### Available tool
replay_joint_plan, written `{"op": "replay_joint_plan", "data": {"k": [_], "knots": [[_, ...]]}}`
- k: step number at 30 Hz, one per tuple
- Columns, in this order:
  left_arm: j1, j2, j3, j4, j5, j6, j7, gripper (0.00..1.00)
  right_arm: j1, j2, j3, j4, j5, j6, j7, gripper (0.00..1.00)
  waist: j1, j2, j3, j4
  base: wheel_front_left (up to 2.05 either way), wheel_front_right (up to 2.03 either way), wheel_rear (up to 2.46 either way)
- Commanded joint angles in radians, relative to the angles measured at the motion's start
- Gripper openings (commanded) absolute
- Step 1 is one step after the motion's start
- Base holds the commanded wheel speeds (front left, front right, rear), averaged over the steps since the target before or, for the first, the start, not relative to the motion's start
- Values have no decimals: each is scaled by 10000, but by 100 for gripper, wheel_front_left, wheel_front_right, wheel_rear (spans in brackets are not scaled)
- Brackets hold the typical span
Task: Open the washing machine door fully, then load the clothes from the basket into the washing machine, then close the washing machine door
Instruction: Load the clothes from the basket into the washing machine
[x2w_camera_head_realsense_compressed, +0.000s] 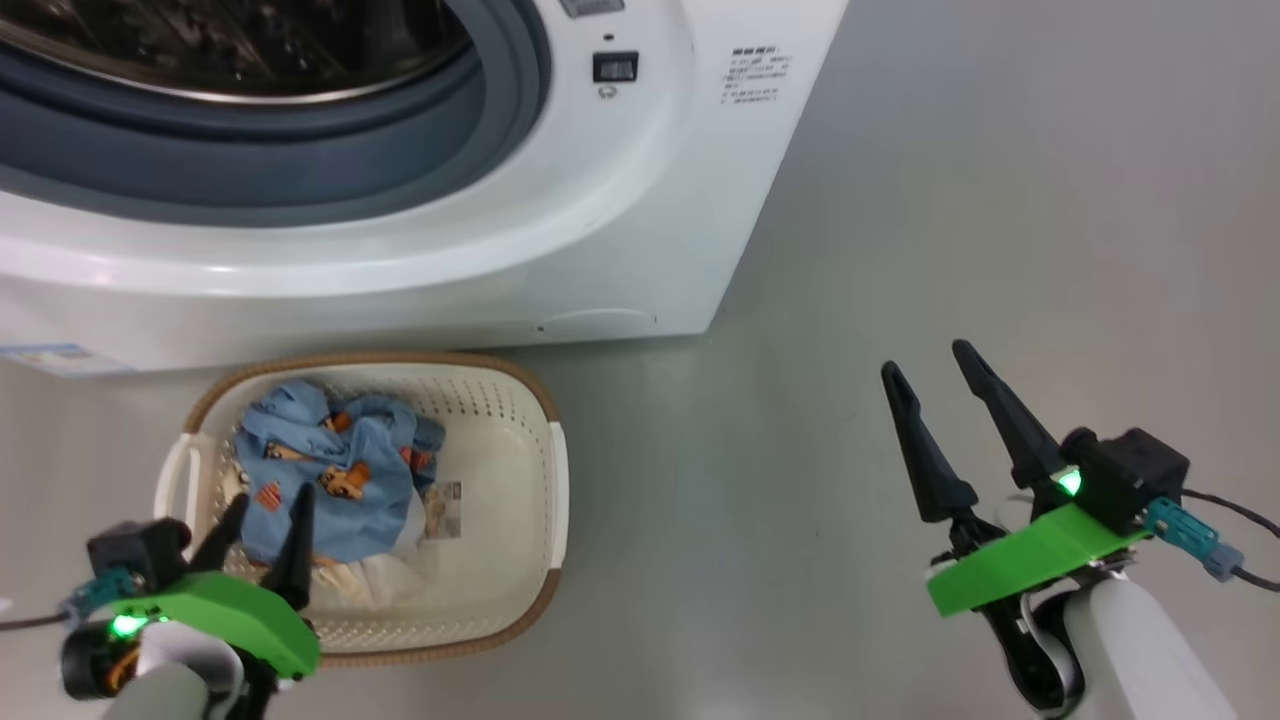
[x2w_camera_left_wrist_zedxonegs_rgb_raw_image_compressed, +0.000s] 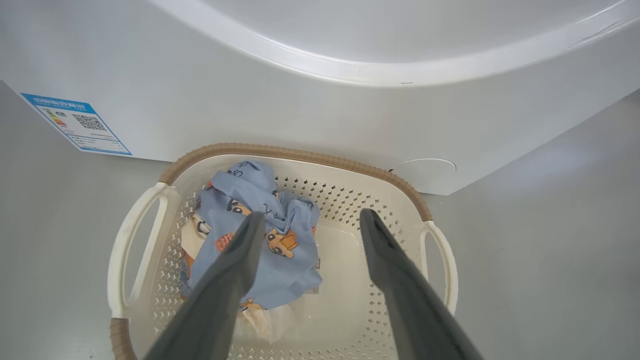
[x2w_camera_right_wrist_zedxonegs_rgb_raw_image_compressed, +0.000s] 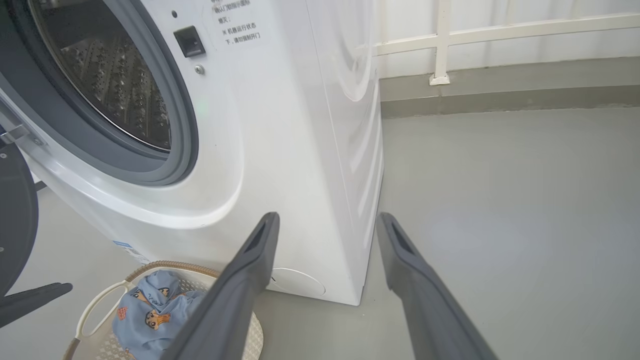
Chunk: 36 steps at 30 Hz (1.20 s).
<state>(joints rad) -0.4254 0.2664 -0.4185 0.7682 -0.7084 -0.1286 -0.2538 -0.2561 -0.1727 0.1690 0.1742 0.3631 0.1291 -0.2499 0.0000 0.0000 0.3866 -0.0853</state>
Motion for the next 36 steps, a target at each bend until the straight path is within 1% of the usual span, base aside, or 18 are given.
{"op": "replay_joint_plan", "data": {"k": [1,6,13,20,36], "knots": [[-354,489,139,184,-161,-21,-80,100,-167,104,216,-272,-138,16,-118,100,0,0,668,-89,0,0,0],[-1156,751,-582,1112,-449,-21,-80,100,-559,358,295,-335,-301,16,-118,100,0,0,1223,-187,0,0,0],[-2060,1088,-1485,1917,-940,-21,-80,100,-959,590,375,-417,-439,16,-118,100,0,0,1799,-357,0,0,0],[-2834,1404,-2401,2612,-1689,-21,-80,100,-1139,749,475,-485,-551,16,-118,100,0,0,2326,-542,0,0,0],[-3901,1932,-3381,3549,-2472,-21,-80,100,-1378,925,688,-700,-716,16,-118,100,0,0,3033,-827,0,0,0]]}}
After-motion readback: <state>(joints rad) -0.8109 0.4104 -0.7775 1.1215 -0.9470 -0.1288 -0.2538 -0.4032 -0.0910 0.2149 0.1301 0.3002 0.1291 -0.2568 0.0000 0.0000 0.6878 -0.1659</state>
